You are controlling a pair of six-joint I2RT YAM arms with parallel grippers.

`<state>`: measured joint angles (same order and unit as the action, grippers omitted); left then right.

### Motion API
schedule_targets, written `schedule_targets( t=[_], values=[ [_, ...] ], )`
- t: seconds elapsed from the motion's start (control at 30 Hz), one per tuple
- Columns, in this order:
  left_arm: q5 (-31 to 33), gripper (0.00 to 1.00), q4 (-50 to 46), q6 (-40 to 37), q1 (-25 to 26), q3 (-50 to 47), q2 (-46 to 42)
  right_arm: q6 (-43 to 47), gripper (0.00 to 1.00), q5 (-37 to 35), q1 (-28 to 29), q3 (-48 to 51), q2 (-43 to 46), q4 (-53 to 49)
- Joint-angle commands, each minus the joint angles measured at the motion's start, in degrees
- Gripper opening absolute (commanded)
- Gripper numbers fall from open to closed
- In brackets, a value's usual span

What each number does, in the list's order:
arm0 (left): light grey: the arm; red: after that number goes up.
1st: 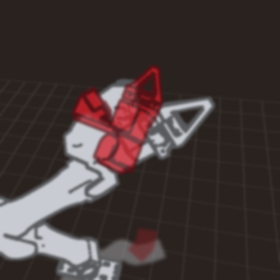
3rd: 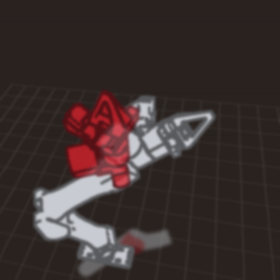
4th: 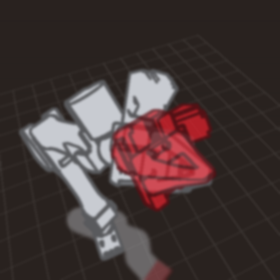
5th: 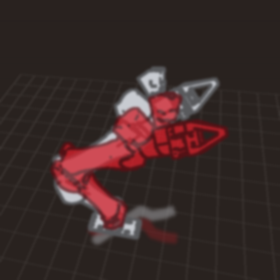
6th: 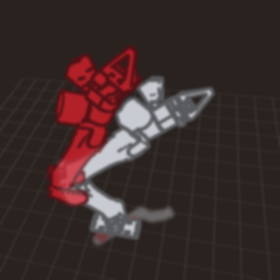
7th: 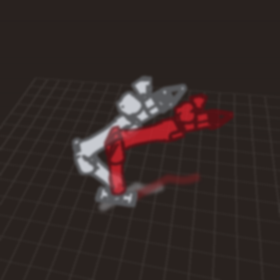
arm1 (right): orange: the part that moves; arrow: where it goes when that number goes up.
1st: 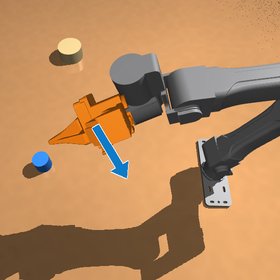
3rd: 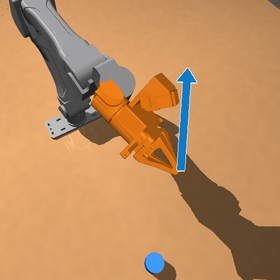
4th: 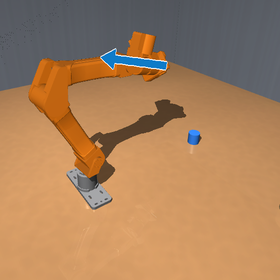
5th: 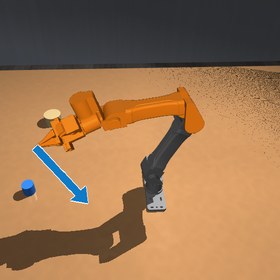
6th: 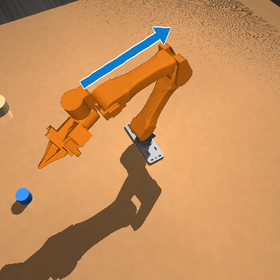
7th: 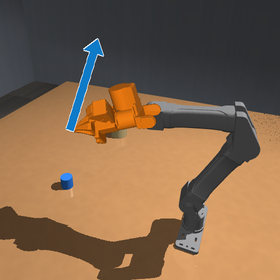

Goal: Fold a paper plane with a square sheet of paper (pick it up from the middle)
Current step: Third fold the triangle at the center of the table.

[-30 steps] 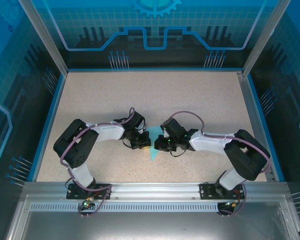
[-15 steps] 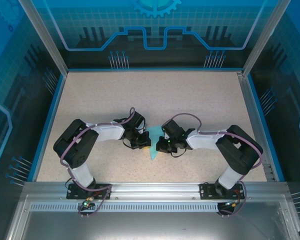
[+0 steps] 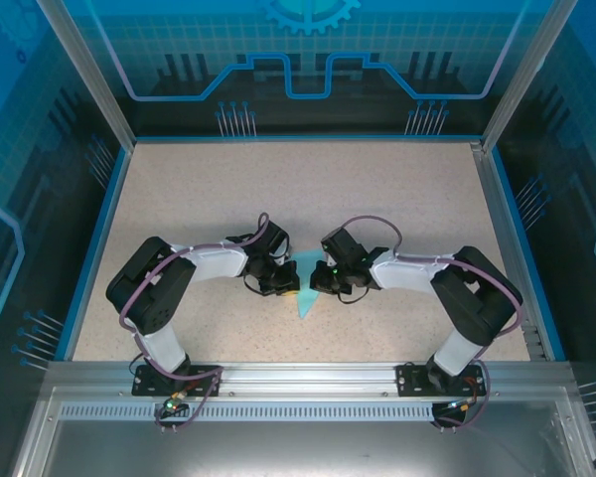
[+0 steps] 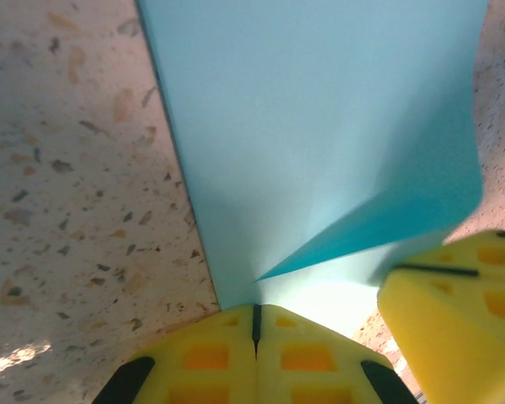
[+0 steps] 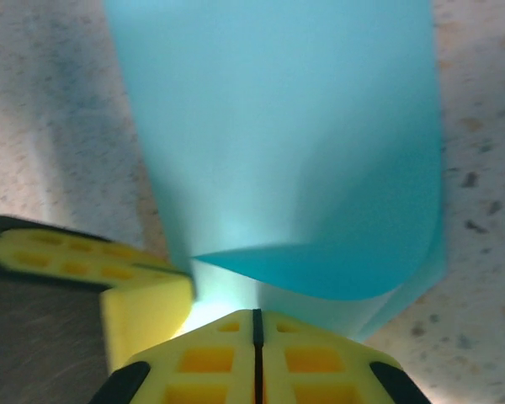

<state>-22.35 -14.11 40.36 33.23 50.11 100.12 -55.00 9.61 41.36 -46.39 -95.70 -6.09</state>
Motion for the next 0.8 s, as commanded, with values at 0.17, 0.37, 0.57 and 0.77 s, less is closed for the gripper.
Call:
schedule_targets(
  t=[0.17, 0.37, 0.57, 0.77],
  values=[
    [6.0, 0.00, -5.4, -1.4, 0.0, -0.5, 1.5, -3.9, 0.08, -4.1, -1.8, 3.0, -1.3, -3.2],
    [5.7, 0.00, -5.2, -1.5, 0.1, -0.4, 1.6, -0.9, 0.09, -1.3, -1.7, 1.1, 2.9, -0.4],
    [6.0, 0.00, -5.1, -1.7, 0.0, -0.4, 1.6, 1.5, 0.09, 0.5, -1.7, -0.5, 0.8, 0.9],
    [6.3, 0.00, -5.4, -1.7, 0.1, -0.6, 1.6, 1.0, 0.09, 0.6, -3.0, 1.8, -1.4, 2.7]
  ],
)
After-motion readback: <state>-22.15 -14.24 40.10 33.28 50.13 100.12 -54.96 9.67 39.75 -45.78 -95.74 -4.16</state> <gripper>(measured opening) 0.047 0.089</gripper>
